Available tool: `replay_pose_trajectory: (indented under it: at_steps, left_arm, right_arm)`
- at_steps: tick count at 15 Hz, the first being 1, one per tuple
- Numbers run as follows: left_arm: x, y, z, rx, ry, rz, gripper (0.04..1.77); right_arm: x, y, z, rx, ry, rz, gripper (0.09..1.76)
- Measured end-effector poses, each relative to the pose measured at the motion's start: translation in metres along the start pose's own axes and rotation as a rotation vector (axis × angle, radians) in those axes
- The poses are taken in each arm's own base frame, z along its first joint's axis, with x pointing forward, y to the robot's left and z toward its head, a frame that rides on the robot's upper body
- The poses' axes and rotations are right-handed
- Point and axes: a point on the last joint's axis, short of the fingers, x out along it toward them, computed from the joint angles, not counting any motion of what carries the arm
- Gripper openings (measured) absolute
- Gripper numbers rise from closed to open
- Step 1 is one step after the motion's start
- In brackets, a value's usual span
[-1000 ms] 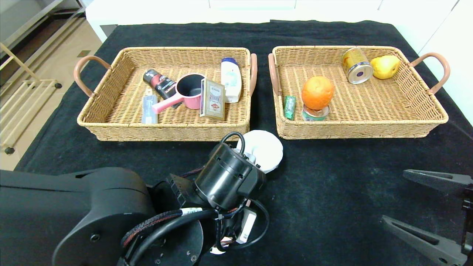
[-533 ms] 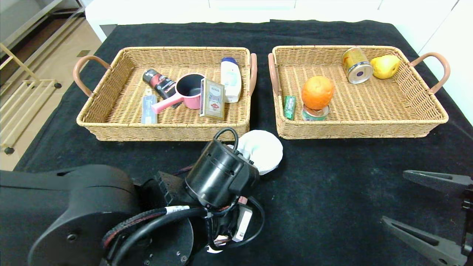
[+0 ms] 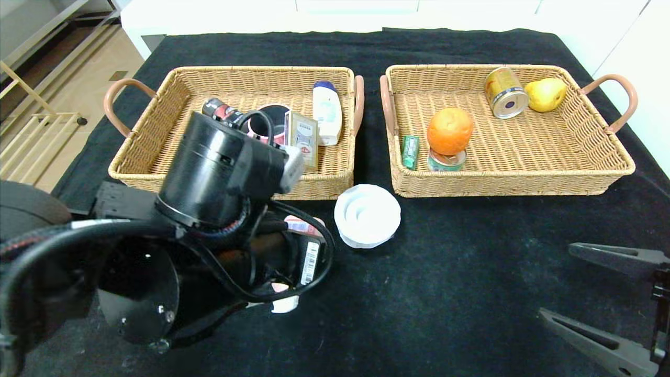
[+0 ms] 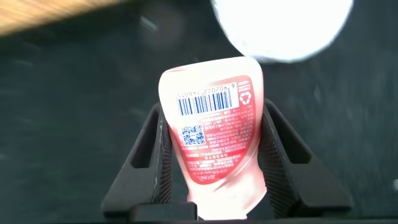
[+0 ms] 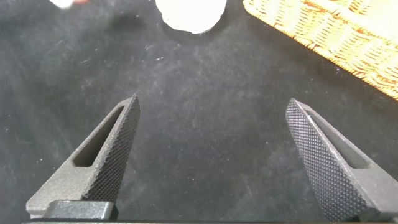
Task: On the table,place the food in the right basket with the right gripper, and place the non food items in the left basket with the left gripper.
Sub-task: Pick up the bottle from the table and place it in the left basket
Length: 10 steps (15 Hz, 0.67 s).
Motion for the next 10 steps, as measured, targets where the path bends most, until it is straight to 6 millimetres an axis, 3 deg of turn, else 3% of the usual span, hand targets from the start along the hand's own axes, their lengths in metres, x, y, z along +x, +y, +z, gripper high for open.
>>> replay_pose_trajectory:
  at_steps: [5, 10]
  left_arm:
    - [-0.004, 0.038, 0.038, -0.075, -0.108, 0.095, 0.87]
    - [0.007, 0.07, 0.075, -0.126, -0.195, 0.203, 0.87]
  right_arm:
    - [0.0, 0.0, 0.0, 0.001, 0.001, 0.001, 1.71]
    - [0.0, 0.0, 0.0, -0.001, -0.001, 0.001, 1.71]
